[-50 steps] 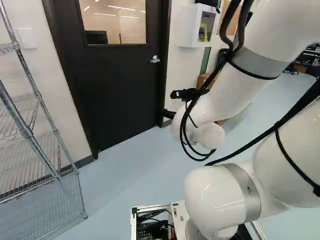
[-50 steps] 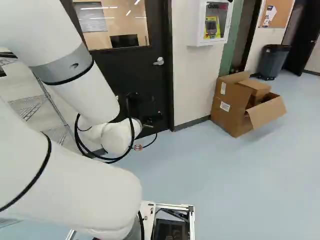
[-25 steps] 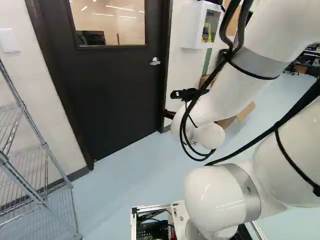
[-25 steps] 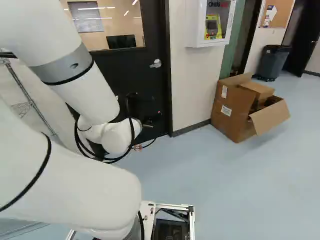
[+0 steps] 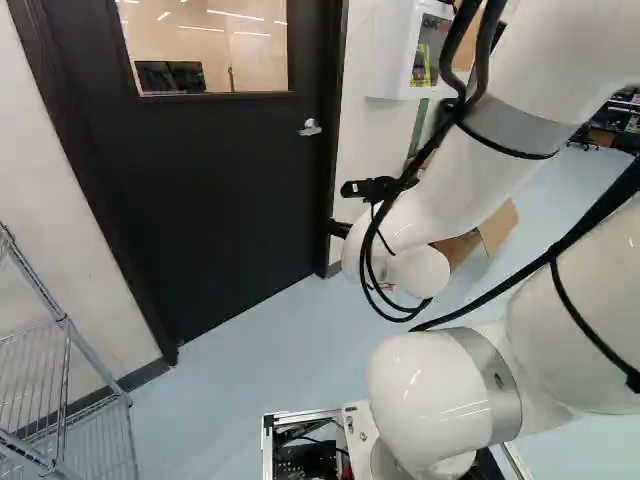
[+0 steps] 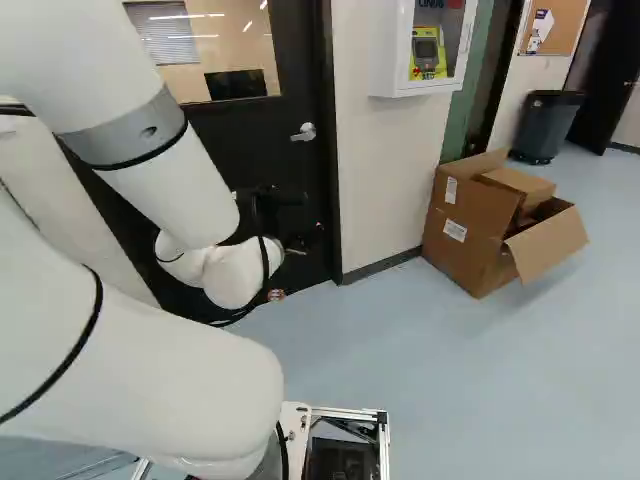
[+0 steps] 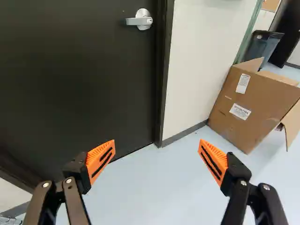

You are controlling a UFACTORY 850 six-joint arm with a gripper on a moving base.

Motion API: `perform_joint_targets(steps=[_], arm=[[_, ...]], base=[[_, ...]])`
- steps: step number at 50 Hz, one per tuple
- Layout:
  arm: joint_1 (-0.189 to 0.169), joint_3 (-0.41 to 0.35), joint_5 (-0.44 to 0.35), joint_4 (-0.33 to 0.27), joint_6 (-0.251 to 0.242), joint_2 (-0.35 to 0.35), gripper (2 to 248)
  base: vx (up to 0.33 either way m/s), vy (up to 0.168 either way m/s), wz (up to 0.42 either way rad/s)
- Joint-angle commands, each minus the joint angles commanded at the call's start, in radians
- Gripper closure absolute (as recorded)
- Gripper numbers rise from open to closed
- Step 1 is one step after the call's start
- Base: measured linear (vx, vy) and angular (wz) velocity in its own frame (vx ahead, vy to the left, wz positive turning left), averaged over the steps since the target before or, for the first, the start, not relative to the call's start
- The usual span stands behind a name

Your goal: Open the door and move inside

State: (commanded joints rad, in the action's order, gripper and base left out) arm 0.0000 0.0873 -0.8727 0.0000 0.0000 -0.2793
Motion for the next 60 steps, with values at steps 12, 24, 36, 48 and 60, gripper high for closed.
perform_joint_targets(steps=[12,24,36,48,60], arm=[[0.0,0.0,0.0,0.0,0.0,0.0,3],[0.0,0.0,0.0,0.0,0.0,0.0,3],[0.0,0.0,0.0,0.0,0.0,0.0,3],[0.0,0.0,0.0,0.0,0.0,0.0,3],[0.0,0.0,0.0,0.0,0.0,0.0,3]], base=[[0.191,0.002,-0.008],[0.183,0.032,0.135],[0.169,0.035,0.148],[0.169,0.032,0.151],[0.17,0.03,0.133]])
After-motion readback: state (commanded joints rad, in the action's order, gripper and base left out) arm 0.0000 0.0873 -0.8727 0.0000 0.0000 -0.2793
